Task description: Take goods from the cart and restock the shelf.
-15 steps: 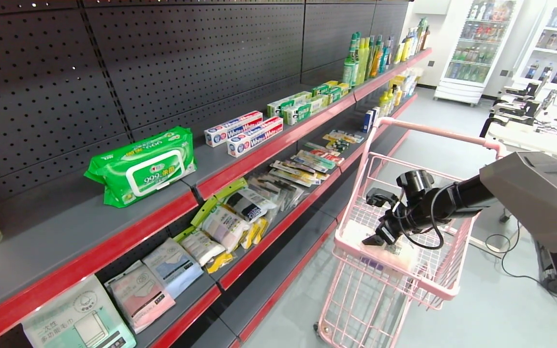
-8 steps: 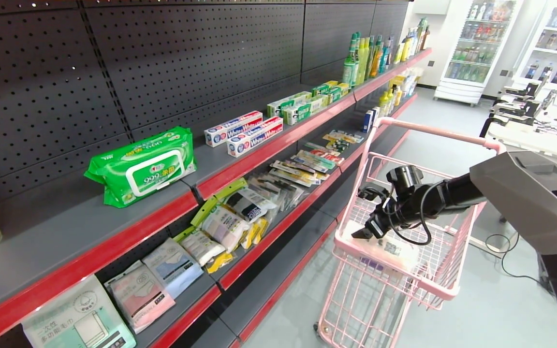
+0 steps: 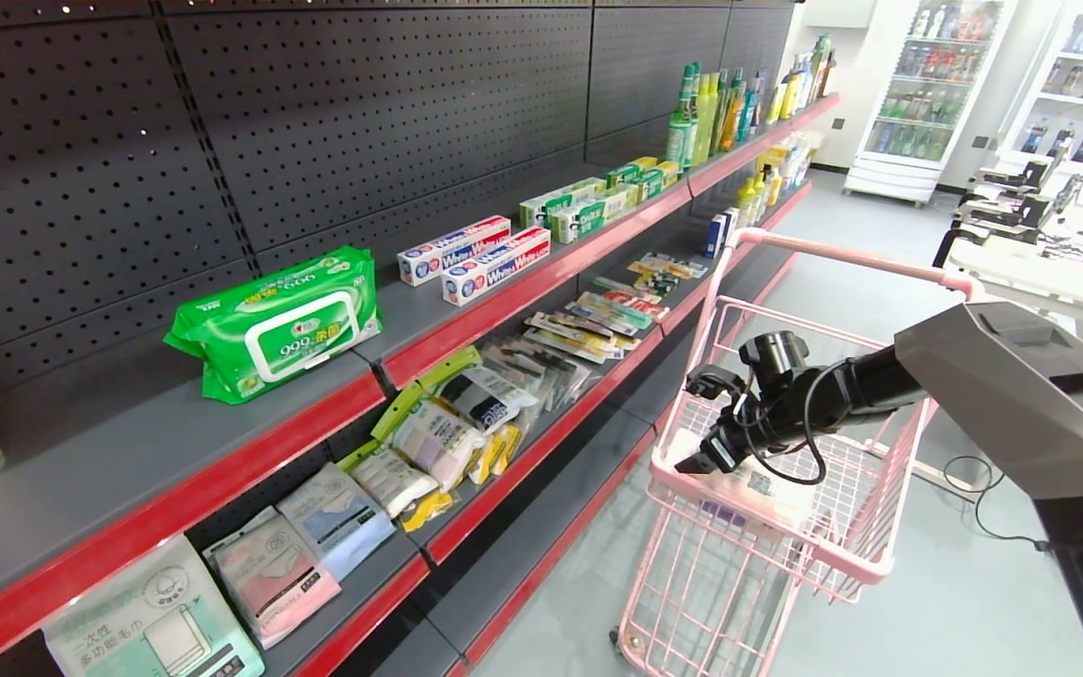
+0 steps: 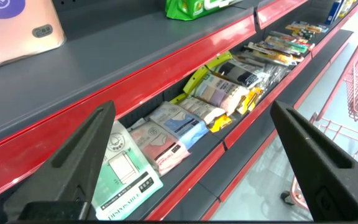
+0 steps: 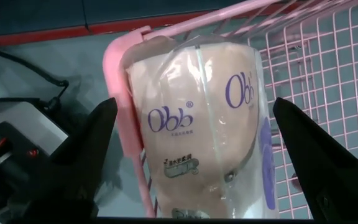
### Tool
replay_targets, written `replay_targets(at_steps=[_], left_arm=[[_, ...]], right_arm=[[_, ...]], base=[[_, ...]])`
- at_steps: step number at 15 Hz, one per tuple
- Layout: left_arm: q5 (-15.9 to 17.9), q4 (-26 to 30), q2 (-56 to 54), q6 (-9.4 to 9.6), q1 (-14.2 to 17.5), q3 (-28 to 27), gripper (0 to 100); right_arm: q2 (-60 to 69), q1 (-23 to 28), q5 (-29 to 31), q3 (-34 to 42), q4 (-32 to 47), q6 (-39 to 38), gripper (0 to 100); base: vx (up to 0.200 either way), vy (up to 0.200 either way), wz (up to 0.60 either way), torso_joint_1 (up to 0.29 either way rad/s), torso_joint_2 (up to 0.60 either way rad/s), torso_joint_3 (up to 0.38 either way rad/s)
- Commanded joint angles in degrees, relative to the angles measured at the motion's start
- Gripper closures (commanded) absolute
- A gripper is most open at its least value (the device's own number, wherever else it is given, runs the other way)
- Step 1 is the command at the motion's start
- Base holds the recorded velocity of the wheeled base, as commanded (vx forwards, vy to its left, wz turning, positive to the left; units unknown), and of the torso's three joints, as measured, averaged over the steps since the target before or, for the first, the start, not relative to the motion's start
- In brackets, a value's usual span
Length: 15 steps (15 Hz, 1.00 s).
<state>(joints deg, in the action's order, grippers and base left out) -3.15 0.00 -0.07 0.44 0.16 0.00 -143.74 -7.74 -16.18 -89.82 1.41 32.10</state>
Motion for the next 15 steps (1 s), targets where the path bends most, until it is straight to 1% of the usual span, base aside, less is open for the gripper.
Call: replay_targets(at_steps=[1, 7, 15], left_arm=[[0.0, 0.0, 0.1, 0.00, 0.0, 0.0, 0], [0.0, 0.0, 0.1, 0.00, 0.0, 0.0, 0], [0.0, 0.0, 0.1, 0.00, 0.0, 0.0, 0]], right_arm=[[-0.2, -0.1, -0.1, 0.2, 0.0, 0.0, 0], [-2.0, 0.1, -0.4, -0.4, -0.1, 0.0, 0], [-2.6, 1.8, -0.4, -1.8, 0.0, 0.3, 0]], base=[[0.000, 0.000, 0.00, 0.000, 0.00, 0.000], [0.000, 0.000, 0.00, 0.000, 0.00, 0.000], [0.000, 0.000, 0.00, 0.000, 0.00, 0.000]])
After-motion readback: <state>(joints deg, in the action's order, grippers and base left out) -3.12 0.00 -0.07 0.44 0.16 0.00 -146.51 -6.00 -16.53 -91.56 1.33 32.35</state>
